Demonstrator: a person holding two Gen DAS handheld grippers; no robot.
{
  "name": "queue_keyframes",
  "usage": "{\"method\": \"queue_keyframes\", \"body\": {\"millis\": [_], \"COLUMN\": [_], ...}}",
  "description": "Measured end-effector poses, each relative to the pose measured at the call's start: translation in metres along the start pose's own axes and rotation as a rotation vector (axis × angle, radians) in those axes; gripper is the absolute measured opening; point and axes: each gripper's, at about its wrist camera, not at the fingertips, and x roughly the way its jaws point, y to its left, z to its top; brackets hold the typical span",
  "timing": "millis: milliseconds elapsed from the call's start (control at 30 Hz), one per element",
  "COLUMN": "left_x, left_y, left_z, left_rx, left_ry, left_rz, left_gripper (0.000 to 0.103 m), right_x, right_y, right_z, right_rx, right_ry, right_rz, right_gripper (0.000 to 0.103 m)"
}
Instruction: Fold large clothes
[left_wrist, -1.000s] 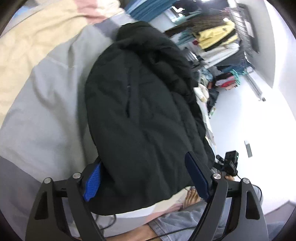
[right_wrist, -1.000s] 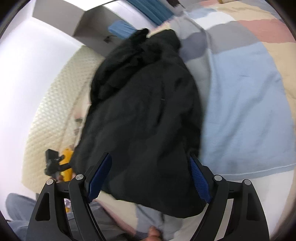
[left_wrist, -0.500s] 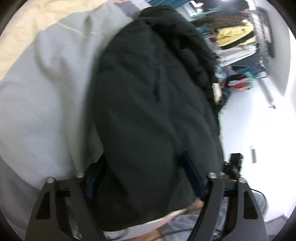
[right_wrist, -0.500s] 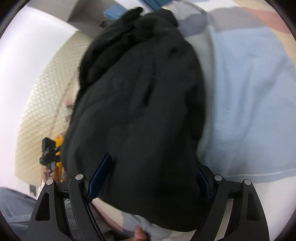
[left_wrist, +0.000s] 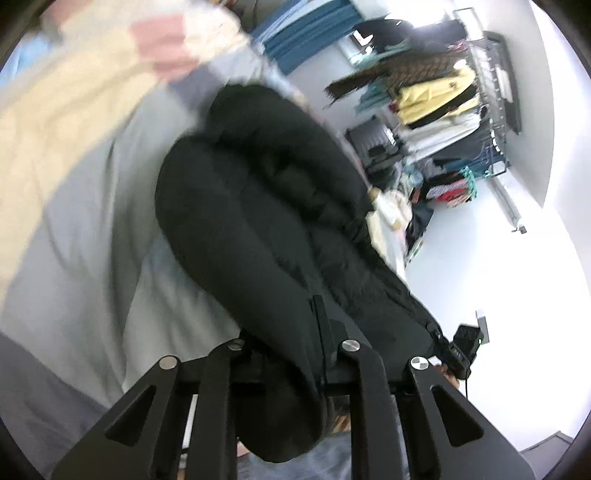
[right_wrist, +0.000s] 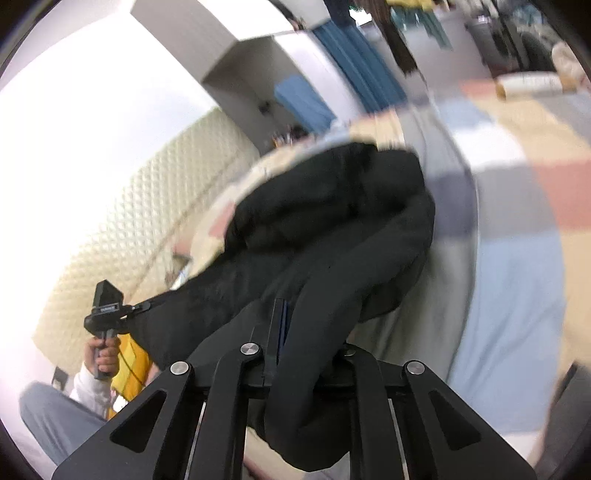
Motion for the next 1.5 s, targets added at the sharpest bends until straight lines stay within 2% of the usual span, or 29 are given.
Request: {"method": "queue_keyframes", "body": {"millis": [133, 233, 333, 533, 633, 800, 967, 1100, 1233, 1367, 1500], "left_x": [-0.027, -0.046, -0.064, -0.099, -0.11, -0.128, -0.12, -0.099, -0.076, -0.049, -0.008], "left_y": [-0.048, -0.082, -0.103, -0.128, -0.133, -0.124, -0.102, -0.084, -0.085, -0.088, -0.082], "left_z": [0.044, 0.061, 0.064, 0.036, 0.02, -0.007, -0.008, 0.017, 0.052, 0.085, 0.122], "left_rx": [0.024, 0.067, 0.106, 0.174, 0.201, 0.182, 0.15, 0.055, 0.043, 0.031, 0.021], "left_ry": [-0.071, -0.109, -0.142, -0.152, -0.13, -0.091, -0.03, -0.001, -0.011, -0.033, -0.058], "left_rz": [0.01, 0.02, 0.01, -0.012, -0.004, 0.005, 0.04, 0.035, 0.068, 0.149, 0.295], "left_gripper": [0.015, 0.015, 0.014, 0.014, 0.014, 0.015, 0.015, 0.016, 0.017, 0.017, 0.018], "right_x": [-0.022, -0.04, -0.067, -0.114, -0.131, -0.147, -0.123, -0.102, -0.074, -0.032, 0.01], "right_y": [0.018, 0.031, 0.043, 0.067, 0.079, 0.093, 0.085, 0.071, 0.047, 0.016, -0.005], "right_z": [0.031, 0.045, 0.054, 0.045, 0.027, -0.003, 0.002, 0.02, 0.054, 0.09, 0.115], "right_rx": [0.013, 0.02, 0.032, 0.01, 0.0, -0.002, 0.017, 0.064, 0.119, 0.227, 0.269], "right_ry": [-0.096, -0.162, -0.214, -0.26, -0.246, -0.232, -0.161, -0.139, -0.139, -0.125, -0.091], "right_rz": [0.02, 0.041, 0.074, 0.101, 0.089, 0.08, 0.055, 0.036, 0.0, -0.057, -0.162], "right_gripper": [0.008, 0.008, 0.008, 0.008, 0.008, 0.008, 0.008, 0.008, 0.008, 0.008, 0.008]}}
